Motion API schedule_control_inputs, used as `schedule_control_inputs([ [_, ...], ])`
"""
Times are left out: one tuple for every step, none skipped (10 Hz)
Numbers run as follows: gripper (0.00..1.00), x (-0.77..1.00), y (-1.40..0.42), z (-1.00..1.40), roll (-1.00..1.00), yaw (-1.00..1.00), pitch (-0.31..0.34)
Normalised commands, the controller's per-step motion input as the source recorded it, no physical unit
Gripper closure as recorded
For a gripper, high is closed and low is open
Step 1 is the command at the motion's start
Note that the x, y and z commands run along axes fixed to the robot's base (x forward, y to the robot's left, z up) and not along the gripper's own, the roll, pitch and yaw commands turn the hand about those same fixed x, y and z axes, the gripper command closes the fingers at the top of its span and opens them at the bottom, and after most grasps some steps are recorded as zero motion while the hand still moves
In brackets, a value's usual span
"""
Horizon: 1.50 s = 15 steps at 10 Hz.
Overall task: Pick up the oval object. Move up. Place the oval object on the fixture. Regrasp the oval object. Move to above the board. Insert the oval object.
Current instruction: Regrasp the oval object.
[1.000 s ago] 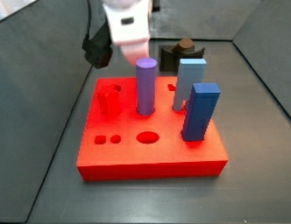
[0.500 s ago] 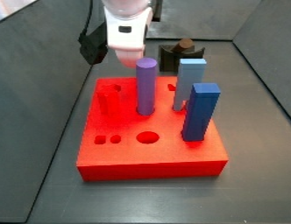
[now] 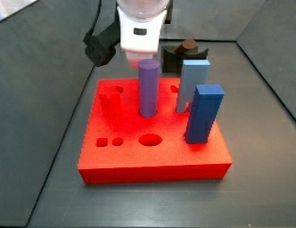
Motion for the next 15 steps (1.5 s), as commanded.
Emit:
schedule_control_inputs([
  [0.00, 0.04, -0.04, -0.02, 0.07, 0.28, -0.087],
  [0.00, 0.05, -0.04, -0.02, 0.07, 0.22, -0.102],
  [0.00, 1.00, -0.02, -0.01, 0.13, 0.16, -0.010],
  [0.00, 1.00, -0.02, -0.01, 0.13, 0.11, -0.007],
  [0.00, 1.00, -0.02, -0.03, 0.14, 0.07, 0.006],
  [0.00, 1.00, -0.02, -0.03, 0.13, 0.05, 0.005],
  [0.00, 1.00, -0.02, -0.03, 0.12, 0.03, 0.007],
  [0.00, 1.00, -0.02, -0.03, 0.11, 0.02, 0.015],
  [0.00, 1.00, -0.02, -0.04, 0.11, 0.01, 0.031],
  [0.00, 1.00, -0.01, -0.04, 0.11, 0.00, 0.043],
  [0.00, 1.00, -0.01, -0.04, 0.11, 0.00, 0.059],
  [0.00, 0.99, -0.01, -0.04, 0.10, 0.00, 0.081],
  [0.00, 0.88, -0.01, -0.04, 0.10, 0.01, 0.100],
  [0.00, 0.82, -0.01, -0.03, 0.10, 0.02, 0.108],
  [0.00, 0.70, -0.01, -0.04, 0.11, 0.04, 0.122],
])
